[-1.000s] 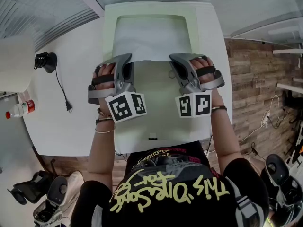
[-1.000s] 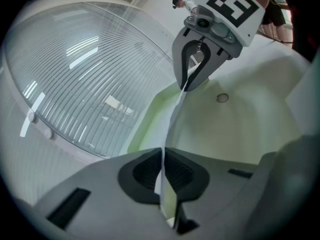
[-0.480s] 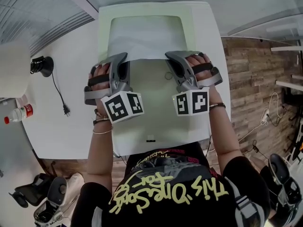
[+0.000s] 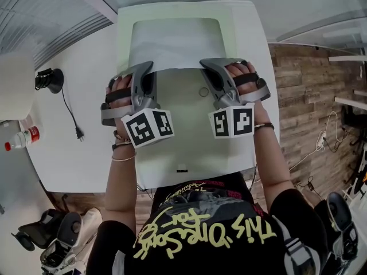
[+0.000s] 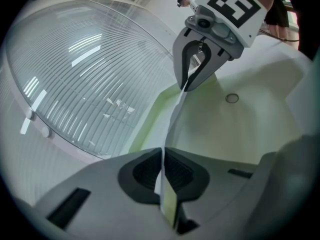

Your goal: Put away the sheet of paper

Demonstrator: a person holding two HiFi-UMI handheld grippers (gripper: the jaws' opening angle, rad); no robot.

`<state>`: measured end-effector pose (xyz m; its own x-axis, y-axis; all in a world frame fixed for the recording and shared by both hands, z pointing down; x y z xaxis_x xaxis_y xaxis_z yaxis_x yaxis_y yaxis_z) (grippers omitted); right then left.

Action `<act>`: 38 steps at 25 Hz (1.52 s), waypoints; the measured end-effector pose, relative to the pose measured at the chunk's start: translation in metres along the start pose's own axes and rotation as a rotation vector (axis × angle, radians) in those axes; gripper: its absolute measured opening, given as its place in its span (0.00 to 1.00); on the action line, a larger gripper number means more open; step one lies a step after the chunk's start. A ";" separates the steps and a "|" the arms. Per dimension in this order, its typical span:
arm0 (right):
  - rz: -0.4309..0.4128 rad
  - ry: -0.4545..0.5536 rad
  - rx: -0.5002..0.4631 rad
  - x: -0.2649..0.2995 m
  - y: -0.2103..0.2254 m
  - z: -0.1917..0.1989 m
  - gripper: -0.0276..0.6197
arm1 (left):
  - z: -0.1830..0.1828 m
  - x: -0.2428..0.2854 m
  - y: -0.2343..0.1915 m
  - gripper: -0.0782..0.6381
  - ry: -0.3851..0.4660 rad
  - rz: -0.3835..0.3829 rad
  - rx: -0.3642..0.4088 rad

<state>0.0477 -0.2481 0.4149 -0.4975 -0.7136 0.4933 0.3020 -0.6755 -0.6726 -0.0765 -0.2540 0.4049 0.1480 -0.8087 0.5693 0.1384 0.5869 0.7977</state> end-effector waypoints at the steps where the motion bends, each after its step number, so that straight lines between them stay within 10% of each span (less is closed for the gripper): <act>1: 0.000 0.000 0.000 0.000 0.001 0.000 0.05 | 0.000 0.001 -0.001 0.12 -0.001 -0.002 0.002; 38: 0.006 -0.027 -0.071 0.024 0.015 0.006 0.06 | 0.004 0.021 -0.017 0.12 -0.027 -0.013 0.012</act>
<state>0.0454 -0.2765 0.4197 -0.4733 -0.7228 0.5036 0.2458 -0.6573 -0.7124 -0.0800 -0.2806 0.4042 0.1194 -0.8170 0.5641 0.1285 0.5761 0.8072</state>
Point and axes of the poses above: the fingertips, and each gripper's own axes: x forward along the fingers, y to its right, z out of its underside, the point moved 4 cm from there along -x, backward along the fingers, and after that the axes turned 9 degrees about x, right-handed, at the moved point
